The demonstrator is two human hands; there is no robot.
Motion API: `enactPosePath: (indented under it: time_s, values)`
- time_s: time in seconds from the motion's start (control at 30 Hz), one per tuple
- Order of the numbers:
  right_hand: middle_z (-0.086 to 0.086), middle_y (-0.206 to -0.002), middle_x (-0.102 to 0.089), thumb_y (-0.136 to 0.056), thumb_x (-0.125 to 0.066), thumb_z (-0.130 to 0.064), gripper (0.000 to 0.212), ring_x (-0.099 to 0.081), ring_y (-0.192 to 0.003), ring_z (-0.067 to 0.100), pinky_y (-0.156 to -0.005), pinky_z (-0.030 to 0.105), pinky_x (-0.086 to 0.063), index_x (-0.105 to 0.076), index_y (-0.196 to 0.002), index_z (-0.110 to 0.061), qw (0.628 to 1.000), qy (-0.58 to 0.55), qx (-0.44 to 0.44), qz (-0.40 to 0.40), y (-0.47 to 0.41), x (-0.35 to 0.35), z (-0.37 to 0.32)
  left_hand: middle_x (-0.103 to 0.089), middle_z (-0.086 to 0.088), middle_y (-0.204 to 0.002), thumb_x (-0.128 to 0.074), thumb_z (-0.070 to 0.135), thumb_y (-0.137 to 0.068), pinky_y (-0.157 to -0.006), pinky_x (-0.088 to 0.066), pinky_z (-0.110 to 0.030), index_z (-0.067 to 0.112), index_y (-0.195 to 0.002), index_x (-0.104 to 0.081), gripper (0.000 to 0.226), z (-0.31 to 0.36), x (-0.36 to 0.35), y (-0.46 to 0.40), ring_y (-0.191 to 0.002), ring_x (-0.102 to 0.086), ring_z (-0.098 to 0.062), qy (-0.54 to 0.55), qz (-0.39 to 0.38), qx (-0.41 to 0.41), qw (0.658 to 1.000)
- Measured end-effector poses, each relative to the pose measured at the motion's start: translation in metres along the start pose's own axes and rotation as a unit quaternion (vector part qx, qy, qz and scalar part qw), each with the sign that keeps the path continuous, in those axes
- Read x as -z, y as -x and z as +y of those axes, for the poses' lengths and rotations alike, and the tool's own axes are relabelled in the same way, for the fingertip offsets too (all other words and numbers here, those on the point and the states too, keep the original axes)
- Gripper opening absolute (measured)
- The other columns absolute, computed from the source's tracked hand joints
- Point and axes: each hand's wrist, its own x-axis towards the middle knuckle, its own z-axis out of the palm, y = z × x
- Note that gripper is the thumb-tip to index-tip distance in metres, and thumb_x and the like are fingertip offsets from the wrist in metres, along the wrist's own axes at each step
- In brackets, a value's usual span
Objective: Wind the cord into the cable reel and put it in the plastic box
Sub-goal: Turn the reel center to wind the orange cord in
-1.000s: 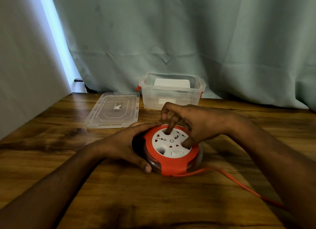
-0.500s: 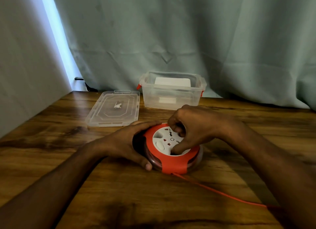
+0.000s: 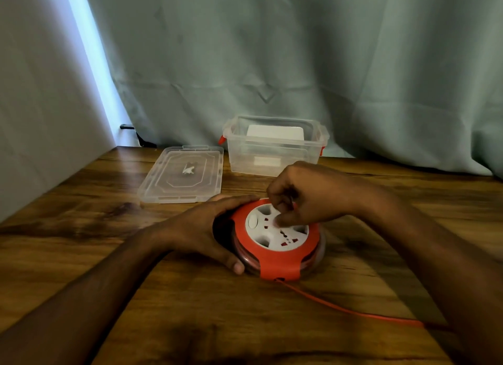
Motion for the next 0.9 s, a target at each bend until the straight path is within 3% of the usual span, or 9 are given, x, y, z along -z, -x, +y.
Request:
enactPosePath:
  time_s: [0.03, 0.1, 0.27, 0.37, 0.47, 0.57, 0.63, 0.73, 0.9]
  values:
    - [-0.026, -0.080, -0.065, -0.082, -0.083, -0.028, 0.018, -0.059, -0.076, -0.013, -0.053, 0.011, -0.043, -0.066, -0.083, -0.033, 1.000, -0.017, 0.001, -0.005, 0.002, 0.004, 0.003, -0.032, 0.030, -0.154, -0.089, 0.076, -0.044, -0.117, -0.039, -0.030, 0.066, -0.149, -0.018, 0.127, 0.000, 0.000, 0.000, -0.140, -0.035, 0.006, -0.001, 0.000, 0.000, 1.000]
    - [-0.037, -0.092, -0.063, -0.079, -0.085, -0.015, 0.034, -0.057, -0.075, -0.020, -0.052, 0.007, -0.045, -0.066, -0.099, -0.035, 0.998, -0.059, -0.009, -0.034, 0.004, 0.007, 0.008, -0.033, 0.032, -0.154, -0.089, 0.076, -0.044, -0.117, -0.038, -0.030, 0.066, -0.148, -0.018, 0.126, 0.000, 0.000, -0.001, -0.140, -0.034, 0.006, -0.001, 0.001, -0.004, 1.000]
    - [-0.032, -0.102, -0.060, -0.079, -0.083, -0.006, 0.053, -0.054, -0.075, -0.023, -0.052, 0.002, -0.042, -0.060, -0.115, -0.036, 0.994, -0.070, -0.019, -0.082, 0.000, -0.003, 0.014, -0.037, 0.032, -0.152, -0.092, 0.069, -0.048, -0.118, -0.040, -0.034, 0.059, -0.152, -0.022, 0.126, 0.000, 0.000, -0.001, -0.140, -0.038, 0.005, 0.010, -0.003, -0.019, 1.000]
    - [-0.019, -0.124, -0.065, -0.076, -0.084, -0.003, 0.058, -0.054, -0.075, -0.027, -0.052, 0.002, -0.043, -0.055, -0.118, -0.031, 0.991, -0.103, -0.027, -0.075, 0.000, -0.003, 0.017, -0.035, 0.030, -0.154, -0.091, 0.071, -0.047, -0.118, -0.039, -0.037, 0.058, -0.153, -0.021, 0.128, 0.000, 0.000, 0.000, -0.141, -0.036, 0.004, 0.007, -0.001, -0.016, 1.000]
    - [-0.015, -0.124, -0.069, -0.074, -0.086, -0.004, 0.070, -0.056, -0.077, -0.026, -0.053, 0.003, -0.045, -0.045, -0.125, -0.031, 0.990, -0.115, -0.031, -0.078, 0.001, -0.002, 0.015, -0.034, 0.028, -0.154, -0.091, 0.072, -0.046, -0.118, -0.039, -0.036, 0.063, -0.151, -0.020, 0.126, 0.002, 0.000, 0.000, -0.142, -0.034, 0.002, 0.003, 0.000, -0.019, 1.000]
    - [-0.014, -0.120, -0.068, -0.071, -0.090, -0.013, 0.081, -0.062, -0.090, -0.012, -0.059, 0.013, -0.052, -0.036, -0.126, -0.037, 0.991, -0.102, -0.033, -0.078, 0.003, -0.001, 0.012, -0.034, 0.029, -0.155, -0.092, 0.071, -0.046, -0.118, -0.039, -0.037, 0.062, -0.151, -0.021, 0.127, 0.001, 0.001, 0.000, -0.142, -0.035, 0.003, 0.006, -0.004, -0.017, 1.000]
    - [-0.012, -0.118, -0.067, -0.071, -0.091, -0.023, 0.084, -0.062, -0.101, 0.003, -0.071, 0.022, -0.057, -0.031, -0.127, -0.041, 0.992, -0.084, -0.044, -0.079, 0.003, -0.002, 0.008, -0.034, 0.031, -0.154, -0.092, 0.071, -0.045, -0.119, -0.038, -0.037, 0.059, -0.153, -0.021, 0.129, -0.001, 0.001, 0.001, -0.142, -0.035, 0.005, 0.007, 0.001, -0.013, 1.000]
    - [-0.008, -0.110, -0.067, -0.070, -0.091, -0.038, 0.076, -0.064, -0.102, 0.011, -0.077, 0.033, -0.062, -0.038, -0.125, -0.038, 0.994, -0.052, -0.056, -0.078, 0.003, -0.004, 0.004, -0.033, 0.032, -0.154, -0.093, 0.070, -0.046, -0.119, -0.038, -0.036, 0.060, -0.153, -0.020, 0.130, -0.001, 0.001, 0.001, -0.141, -0.035, 0.006, 0.007, 0.003, -0.010, 1.000]
    - [-0.013, -0.085, -0.062, -0.068, -0.089, -0.048, 0.040, -0.061, -0.082, 0.007, -0.061, 0.024, -0.051, -0.058, -0.087, -0.031, 0.998, -0.013, -0.024, -0.054, 0.001, -0.005, 0.003, -0.034, 0.028, -0.155, -0.093, 0.068, -0.047, -0.118, -0.040, -0.038, 0.061, -0.152, -0.020, 0.128, -0.002, 0.001, -0.001, -0.142, -0.036, 0.002, 0.007, -0.005, -0.006, 1.000]
